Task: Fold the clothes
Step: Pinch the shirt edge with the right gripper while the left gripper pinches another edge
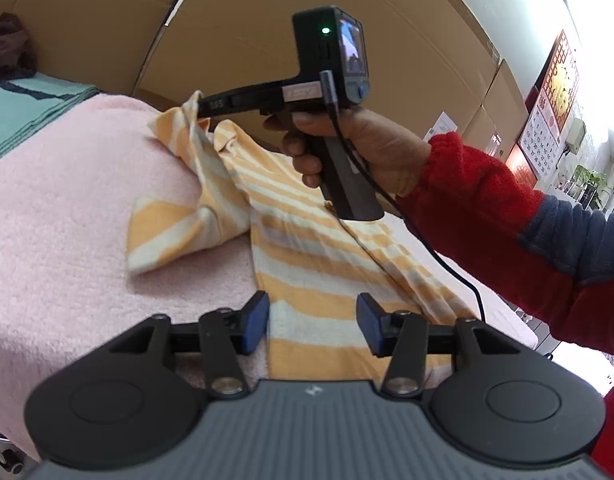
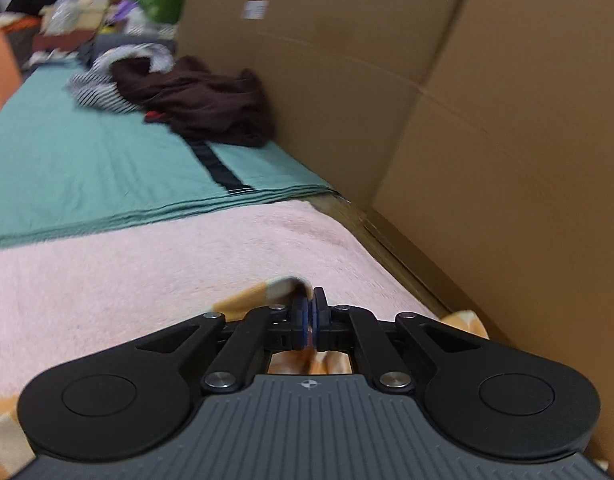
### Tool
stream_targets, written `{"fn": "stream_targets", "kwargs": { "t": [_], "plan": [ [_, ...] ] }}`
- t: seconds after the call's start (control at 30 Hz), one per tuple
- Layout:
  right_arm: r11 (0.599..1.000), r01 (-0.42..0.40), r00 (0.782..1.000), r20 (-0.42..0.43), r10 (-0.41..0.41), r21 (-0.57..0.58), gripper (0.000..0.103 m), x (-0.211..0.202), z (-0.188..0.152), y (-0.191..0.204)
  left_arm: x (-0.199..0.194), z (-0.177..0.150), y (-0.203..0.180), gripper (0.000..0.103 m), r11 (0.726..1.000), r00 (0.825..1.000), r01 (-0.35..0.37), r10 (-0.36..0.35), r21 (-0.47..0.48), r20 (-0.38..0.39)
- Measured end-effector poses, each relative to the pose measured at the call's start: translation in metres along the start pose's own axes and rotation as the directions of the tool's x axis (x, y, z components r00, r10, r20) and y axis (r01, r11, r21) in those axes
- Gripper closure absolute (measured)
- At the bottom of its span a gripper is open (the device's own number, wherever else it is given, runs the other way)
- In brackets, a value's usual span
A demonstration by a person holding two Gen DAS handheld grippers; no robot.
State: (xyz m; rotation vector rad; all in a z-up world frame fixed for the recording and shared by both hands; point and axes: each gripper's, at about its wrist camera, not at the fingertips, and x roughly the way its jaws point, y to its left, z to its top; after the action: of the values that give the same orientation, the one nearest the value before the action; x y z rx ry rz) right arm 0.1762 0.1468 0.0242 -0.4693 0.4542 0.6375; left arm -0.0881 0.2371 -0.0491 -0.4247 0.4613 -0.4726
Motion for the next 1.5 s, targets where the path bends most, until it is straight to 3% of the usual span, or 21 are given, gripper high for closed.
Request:
{"fn": "stream_targets", "kwargs": {
  "t": [0.13, 0.3, 0.4, 0.47, 0.57, 0.6, 0.73, 0.83, 1.0, 1.1, 1.17, 1.2, 1.3, 1.4, 1.47, 1.5],
  "plan": [
    [0.981, 0.050, 0.998, -0.034, -0.044, 0.188, 0.103, -0.004, -0.014, -0.039, -0.006, 0.013, 0.006, 0.053, 0.999, 0.998, -0.041, 0.040, 0.022, 0.037],
    [0.960, 0.074, 0.997, -0.049, -0.063, 0.269, 0.103, -0.014, -0.035, -0.054, -0.009, 0.037, 0.010, 0.051, 0.976, 0.983, -0.165, 0.152, 0.144, 0.101],
    [0.957, 0.070, 0.997, -0.047, -0.060, 0.281, 0.103, -0.021, -0.043, -0.057, -0.006, 0.050, 0.006, 0.050, 0.925, 0.972, -0.233, 0.213, 0.300, 0.101],
    [0.958, 0.061, 0.998, -0.038, -0.052, 0.282, 0.103, -0.023, -0.044, -0.058, -0.001, 0.054, 0.006, 0.043, 0.888, 0.970, -0.242, 0.227, 0.392, 0.083],
    [0.958, 0.045, 0.999, -0.023, -0.040, 0.283, 0.103, -0.024, -0.045, -0.058, 0.004, 0.056, 0.011, 0.043, 0.837, 0.959, -0.271, 0.279, 0.475, 0.055],
    [0.958, 0.039, 0.999, -0.018, -0.035, 0.284, 0.103, -0.026, -0.045, -0.058, 0.004, 0.057, 0.014, 0.043, 0.833, 0.955, -0.281, 0.289, 0.477, 0.057],
    [0.958, 0.025, 1.000, -0.001, -0.026, 0.287, 0.103, -0.032, -0.046, -0.061, 0.011, 0.058, 0.035, 0.039, 0.889, 0.967, -0.233, 0.254, 0.393, -0.002],
    [0.956, 0.020, 1.000, 0.004, -0.023, 0.293, 0.103, -0.032, -0.046, -0.061, 0.027, 0.054, 0.043, 0.039, 0.901, 0.963, -0.236, 0.268, 0.364, -0.039],
    [0.955, 0.023, 1.000, 0.008, -0.027, 0.295, 0.103, -0.035, -0.047, -0.062, 0.022, 0.052, 0.049, 0.032, 0.920, 0.971, -0.225, 0.240, 0.320, -0.008],
    [0.954, 0.025, 1.000, 0.008, -0.028, 0.298, 0.103, -0.035, -0.048, -0.062, 0.024, 0.054, 0.048, 0.048, 0.937, 0.981, -0.182, 0.193, 0.300, -0.007],
    [0.952, 0.026, 1.000, 0.004, -0.029, 0.304, 0.103, -0.034, -0.049, -0.061, 0.033, 0.052, 0.042, 0.089, 0.925, 0.980, -0.185, 0.201, 0.332, -0.013],
    [0.951, 0.029, 0.999, 0.002, -0.032, 0.306, 0.103, -0.033, -0.049, -0.061, 0.037, 0.052, 0.037, 0.097, 0.911, 0.976, -0.204, 0.220, 0.359, -0.003],
    [0.948, 0.038, 0.999, 0.001, -0.040, 0.316, 0.103, -0.036, -0.049, -0.061, 0.031, 0.056, 0.018, 0.099, 0.843, 0.953, -0.301, 0.278, 0.446, 0.118],
    [0.945, 0.045, 0.999, 0.004, -0.049, 0.324, 0.102, -0.043, -0.049, -0.064, 0.016, 0.079, 0.011, 0.100, 0.821, 0.929, -0.367, 0.302, 0.437, 0.214],
    [0.935, 0.036, 0.999, 0.008, -0.042, 0.352, 0.102, -0.047, -0.050, -0.069, 0.009, 0.095, 0.010, 0.100, 0.786, 0.902, -0.429, 0.342, 0.445, 0.264],
    [0.928, 0.023, 0.999, 0.014, -0.031, 0.372, 0.102, -0.049, -0.051, -0.071, 0.007, 0.103, 0.009, 0.100, 0.753, 0.879, -0.474, 0.376, 0.457, 0.293]
  ]
}}
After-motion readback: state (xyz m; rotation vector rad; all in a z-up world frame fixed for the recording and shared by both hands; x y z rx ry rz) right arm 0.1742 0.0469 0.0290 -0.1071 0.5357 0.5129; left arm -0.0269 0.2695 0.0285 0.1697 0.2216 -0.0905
